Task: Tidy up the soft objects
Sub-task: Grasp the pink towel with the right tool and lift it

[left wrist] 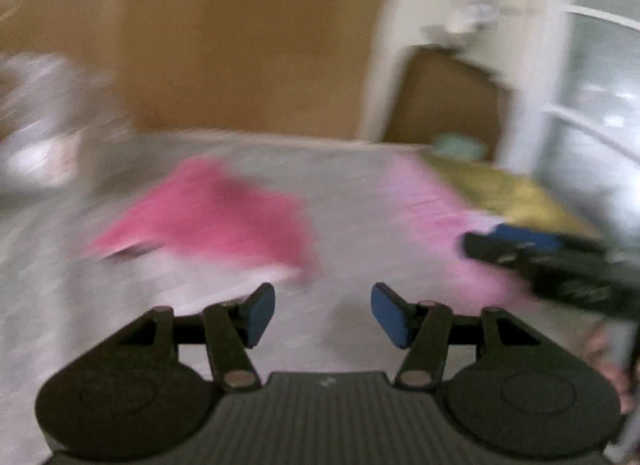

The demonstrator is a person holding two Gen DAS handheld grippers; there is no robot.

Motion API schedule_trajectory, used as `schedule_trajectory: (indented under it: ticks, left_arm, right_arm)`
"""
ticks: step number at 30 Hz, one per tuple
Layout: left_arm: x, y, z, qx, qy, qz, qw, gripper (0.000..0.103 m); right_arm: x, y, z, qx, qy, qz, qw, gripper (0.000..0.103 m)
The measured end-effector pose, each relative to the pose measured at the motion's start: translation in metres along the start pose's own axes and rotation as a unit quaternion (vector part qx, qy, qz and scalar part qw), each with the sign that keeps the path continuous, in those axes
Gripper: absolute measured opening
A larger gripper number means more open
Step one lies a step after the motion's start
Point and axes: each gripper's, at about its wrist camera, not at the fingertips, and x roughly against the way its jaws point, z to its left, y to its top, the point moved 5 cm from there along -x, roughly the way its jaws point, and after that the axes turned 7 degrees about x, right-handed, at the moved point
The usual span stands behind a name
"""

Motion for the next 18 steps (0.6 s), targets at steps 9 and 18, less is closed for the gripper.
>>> schedule_trajectory:
  ticks: [9,18]
  left_arm:
    - [0.009,0.003,0.114,0.140,0.082,-0.046,0.9857,0.056]
    - [0.011,0.000,0.099,0.125,0.080,-0.062,0.9870,0.056]
  right_arm:
    - [-0.102,0.021,0.101,-0.001,0.127,0.085,0.988,0.069]
    - [-0.200,0.032,0.130,-0.003,0.110,0.140,0.984,0.021]
